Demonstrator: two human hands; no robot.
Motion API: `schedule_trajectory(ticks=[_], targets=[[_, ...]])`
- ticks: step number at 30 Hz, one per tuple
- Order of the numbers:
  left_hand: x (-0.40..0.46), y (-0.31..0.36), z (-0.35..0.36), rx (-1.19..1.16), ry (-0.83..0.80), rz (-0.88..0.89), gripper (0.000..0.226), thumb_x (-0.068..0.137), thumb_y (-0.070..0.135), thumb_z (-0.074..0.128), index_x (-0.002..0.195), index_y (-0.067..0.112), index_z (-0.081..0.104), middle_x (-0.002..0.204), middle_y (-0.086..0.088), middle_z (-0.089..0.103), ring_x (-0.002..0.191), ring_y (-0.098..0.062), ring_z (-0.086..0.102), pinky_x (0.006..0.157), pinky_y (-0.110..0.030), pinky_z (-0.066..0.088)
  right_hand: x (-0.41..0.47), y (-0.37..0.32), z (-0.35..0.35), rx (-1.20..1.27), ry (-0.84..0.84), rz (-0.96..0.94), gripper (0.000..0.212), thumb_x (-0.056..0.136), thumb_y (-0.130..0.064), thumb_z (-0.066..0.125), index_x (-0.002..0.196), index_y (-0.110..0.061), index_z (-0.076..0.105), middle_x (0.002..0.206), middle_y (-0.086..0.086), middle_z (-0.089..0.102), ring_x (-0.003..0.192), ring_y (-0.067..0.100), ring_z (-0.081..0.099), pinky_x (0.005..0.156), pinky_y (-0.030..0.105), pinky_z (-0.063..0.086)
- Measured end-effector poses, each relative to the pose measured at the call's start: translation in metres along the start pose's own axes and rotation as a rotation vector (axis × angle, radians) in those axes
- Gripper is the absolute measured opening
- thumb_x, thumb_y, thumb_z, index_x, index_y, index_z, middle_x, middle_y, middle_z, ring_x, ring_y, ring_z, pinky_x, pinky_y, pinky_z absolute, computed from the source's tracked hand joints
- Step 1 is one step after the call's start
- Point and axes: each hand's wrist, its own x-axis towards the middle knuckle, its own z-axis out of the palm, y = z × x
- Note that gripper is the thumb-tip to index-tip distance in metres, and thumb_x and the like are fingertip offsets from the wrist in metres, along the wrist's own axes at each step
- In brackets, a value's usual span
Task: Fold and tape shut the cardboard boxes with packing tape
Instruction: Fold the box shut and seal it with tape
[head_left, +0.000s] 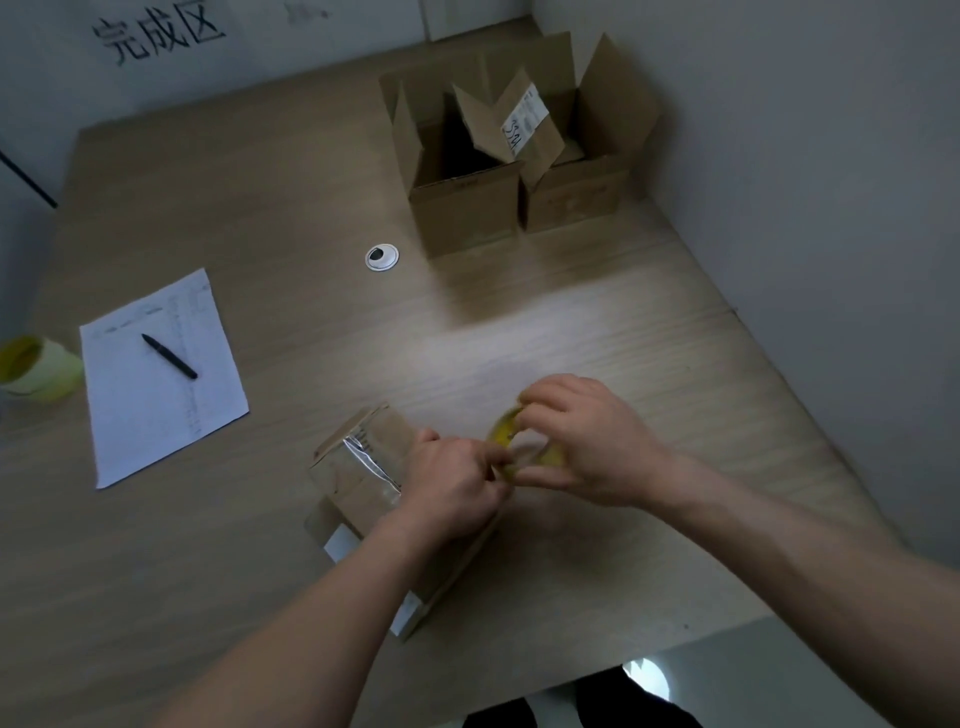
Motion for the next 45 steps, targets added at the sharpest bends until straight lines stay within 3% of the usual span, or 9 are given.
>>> schedule_trajectory(ticks=[3,5,7,11,14,18,27,39,45], targets=[[-0.006,-0.003,0.002,-0.102,0.036,-0.058,0.028,0.075,0.045,0.066,0.103,0.048,0.068,0.073,0.018,0.066,0.083,-0.007,0.063,0.072,-0.03,0.016,-0.057,0.026,0.007,0.057,0.168,0.402,0.055,0.072,-0.046,0.076,0.116,-0.015,0.064,0.119,0.007,0.062,0.111,0.029,0.057,0.094,0.039,0.045],[-0.008,-0.004,0.002,-0.129,0.044,-0.078,0.025,0.075,0.044,0.07,0.1,0.045,0.07,0.064,0.021,0.056,0.083,-0.005,0.062,0.072,-0.029,0.015,-0.101,0.037,0.014,-0.022,-0.017,0.686,0.064,0.071,-0.041,0.078,0.126,-0.018,0.058,0.124,0.008,0.059,0.113,0.032,0.054,0.094,0.042,0.046],[-0.005,-0.001,0.0,-0.183,0.024,-0.102,0.022,0.075,0.044,0.073,0.097,0.043,0.071,0.06,0.023,0.053,0.083,-0.004,0.061,0.073,-0.028,0.017,-0.134,0.038,0.027,-0.068,-0.162,0.781,0.064,0.073,-0.037,0.08,0.129,-0.018,0.058,0.121,0.01,0.06,0.109,0.034,0.055,0.091,0.044,0.048],[0.001,0.002,-0.007,-0.269,-0.027,-0.146,0.023,0.072,0.041,0.078,0.095,0.039,0.073,0.06,0.024,0.054,0.085,-0.004,0.063,0.092,-0.028,0.031,-0.154,0.03,0.041,-0.056,-0.102,0.76,0.051,0.081,-0.016,0.074,0.13,-0.008,0.061,0.103,0.016,0.063,0.094,0.038,0.057,0.083,0.045,0.049],[0.0,0.002,-0.011,-0.283,-0.048,-0.17,0.024,0.072,0.04,0.079,0.095,0.038,0.073,0.061,0.024,0.055,0.086,-0.004,0.062,0.099,-0.032,0.036,-0.155,0.01,0.037,0.118,0.023,0.783,0.04,0.093,-0.01,0.061,0.132,-0.008,0.059,0.111,0.014,0.066,0.101,0.033,0.062,0.085,0.037,0.046],[-0.001,0.003,-0.013,-0.295,-0.069,-0.191,0.02,0.073,0.04,0.078,0.092,0.04,0.072,0.063,0.023,0.057,0.089,-0.005,0.062,0.101,-0.032,0.035,-0.143,-0.041,0.023,0.303,0.166,0.547,0.033,0.091,-0.028,0.055,0.117,-0.013,0.068,0.107,-0.003,0.069,0.094,0.012,0.064,0.082,0.012,0.042],[-0.003,0.001,-0.016,-0.353,-0.082,-0.206,0.023,0.071,0.036,0.081,0.068,0.046,0.061,0.06,0.022,0.059,0.08,-0.004,0.061,0.1,-0.034,0.039,-0.119,-0.079,0.033,0.346,0.09,0.495,0.033,0.089,-0.026,0.063,0.121,-0.021,0.068,0.105,-0.005,0.069,0.091,0.019,0.068,0.072,0.035,0.056],[-0.007,0.004,-0.021,-0.351,-0.073,-0.178,0.019,0.074,0.033,0.082,0.09,0.036,0.073,0.061,0.02,0.059,0.081,-0.004,0.062,0.098,-0.033,0.042,-0.104,-0.075,0.047,0.117,-0.011,0.521,0.032,0.09,-0.033,0.064,0.122,-0.032,0.065,0.095,-0.003,0.063,0.083,0.021,0.065,0.058,0.034,0.051],[-0.007,0.007,-0.02,-0.321,-0.065,-0.17,0.021,0.076,0.031,0.08,0.096,0.032,0.075,0.061,0.019,0.056,0.085,-0.009,0.064,0.1,-0.036,0.041,-0.137,-0.009,0.036,-0.153,-0.16,0.801,0.044,0.091,-0.042,0.056,0.134,-0.034,0.056,0.11,0.0,0.058,0.104,0.025,0.055,0.078,0.035,0.048]])
